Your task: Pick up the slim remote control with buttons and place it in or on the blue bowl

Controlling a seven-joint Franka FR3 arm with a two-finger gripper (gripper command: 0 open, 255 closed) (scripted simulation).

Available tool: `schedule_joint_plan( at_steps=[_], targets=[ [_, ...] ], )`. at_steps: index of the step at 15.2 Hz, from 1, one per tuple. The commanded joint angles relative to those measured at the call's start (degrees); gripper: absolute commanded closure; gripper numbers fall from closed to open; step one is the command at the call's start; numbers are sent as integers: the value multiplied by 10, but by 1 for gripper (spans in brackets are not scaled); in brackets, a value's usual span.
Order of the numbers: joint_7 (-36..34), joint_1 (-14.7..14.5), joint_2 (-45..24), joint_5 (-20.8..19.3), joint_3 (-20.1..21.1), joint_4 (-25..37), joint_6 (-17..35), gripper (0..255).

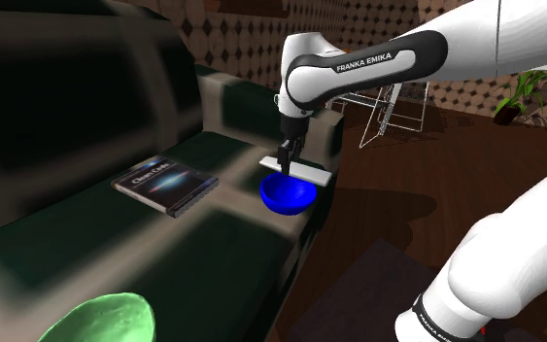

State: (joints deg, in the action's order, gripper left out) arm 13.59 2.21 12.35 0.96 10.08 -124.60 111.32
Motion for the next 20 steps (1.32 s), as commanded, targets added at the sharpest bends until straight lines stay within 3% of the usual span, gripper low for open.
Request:
schedule_joint_plan(
  at_steps=[1,11,18,19,20],
  targets=[
    [0,0,-3,0,0,-12,16,255],
    [-5,0,-28,-4,3,-64,92,255],
    [-5,0,-28,-4,3,-64,92,255],
    [-5,0,-29,-4,3,-63,92,0],
    [-5,0,-29,-4,3,-63,92,0]
  ],
)
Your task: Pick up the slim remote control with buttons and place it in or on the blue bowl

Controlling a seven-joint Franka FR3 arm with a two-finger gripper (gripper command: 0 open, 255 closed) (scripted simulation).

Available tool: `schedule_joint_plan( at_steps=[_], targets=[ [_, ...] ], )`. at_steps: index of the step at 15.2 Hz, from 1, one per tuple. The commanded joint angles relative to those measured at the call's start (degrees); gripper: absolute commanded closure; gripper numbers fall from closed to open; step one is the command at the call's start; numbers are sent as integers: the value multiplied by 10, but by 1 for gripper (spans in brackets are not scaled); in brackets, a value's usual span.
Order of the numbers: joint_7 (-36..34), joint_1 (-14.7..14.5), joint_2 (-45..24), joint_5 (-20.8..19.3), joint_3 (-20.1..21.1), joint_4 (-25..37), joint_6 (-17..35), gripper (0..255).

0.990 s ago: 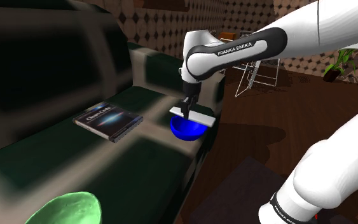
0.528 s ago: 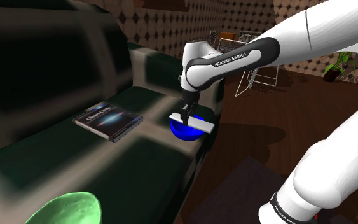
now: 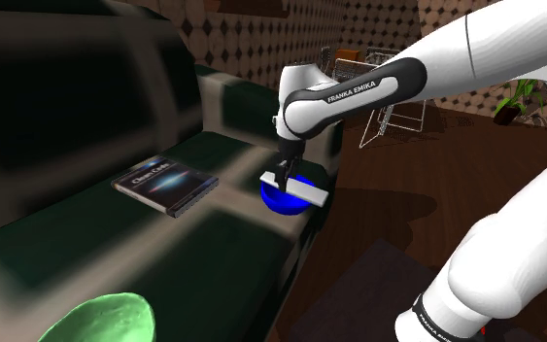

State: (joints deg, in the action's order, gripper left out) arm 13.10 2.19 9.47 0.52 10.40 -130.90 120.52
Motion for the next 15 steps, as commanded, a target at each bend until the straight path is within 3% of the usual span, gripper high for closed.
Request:
schedule_joint_plan(
  at_steps=[1,4,8,15],
  targets=[
    [0,0,0,0,0,0,0,0],
    [0,0,0,0,0,-1,0,0],
    [3,0,23,4,-2,51,-75,0],
    [3,0,23,4,-2,51,-75,0]
  ],
)
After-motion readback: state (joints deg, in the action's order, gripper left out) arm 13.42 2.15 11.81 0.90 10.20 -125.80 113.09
